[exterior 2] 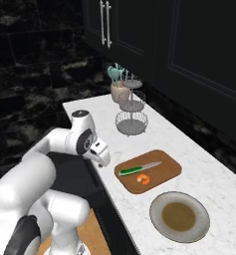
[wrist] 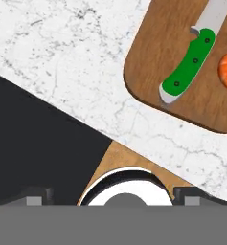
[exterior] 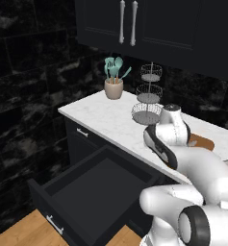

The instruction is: Pick up the knife from the drawer and place it on the cutting board. Then place the meat from the plate to the cutting board.

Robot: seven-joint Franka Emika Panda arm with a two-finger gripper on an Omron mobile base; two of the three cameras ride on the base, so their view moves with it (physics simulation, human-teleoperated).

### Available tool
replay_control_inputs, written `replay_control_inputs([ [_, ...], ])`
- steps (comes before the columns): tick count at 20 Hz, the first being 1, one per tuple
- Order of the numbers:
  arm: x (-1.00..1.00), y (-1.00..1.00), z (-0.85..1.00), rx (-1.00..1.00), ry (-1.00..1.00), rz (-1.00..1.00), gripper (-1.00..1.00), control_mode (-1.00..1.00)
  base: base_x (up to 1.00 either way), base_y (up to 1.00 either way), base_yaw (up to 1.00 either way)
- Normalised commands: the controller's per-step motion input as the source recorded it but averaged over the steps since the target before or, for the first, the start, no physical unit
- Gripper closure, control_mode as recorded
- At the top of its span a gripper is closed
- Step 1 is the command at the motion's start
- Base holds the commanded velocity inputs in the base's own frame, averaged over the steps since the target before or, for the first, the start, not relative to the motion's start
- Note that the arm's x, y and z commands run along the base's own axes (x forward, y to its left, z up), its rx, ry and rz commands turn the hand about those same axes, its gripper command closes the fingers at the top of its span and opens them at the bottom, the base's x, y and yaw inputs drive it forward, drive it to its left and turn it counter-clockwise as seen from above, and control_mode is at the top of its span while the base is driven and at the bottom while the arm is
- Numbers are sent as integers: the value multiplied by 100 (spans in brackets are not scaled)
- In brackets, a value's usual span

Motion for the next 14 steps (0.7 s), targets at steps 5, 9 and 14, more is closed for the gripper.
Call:
replay_control_inputs([
  [5,-53,43,6,-7,-13,13,-100,-100,0,0,0],
  [9,-11,38,14,-7,-8,10,-100,-100,0,0,0],
  [14,1,36,7,-7,-2,4,-100,-100,0,0,0],
])
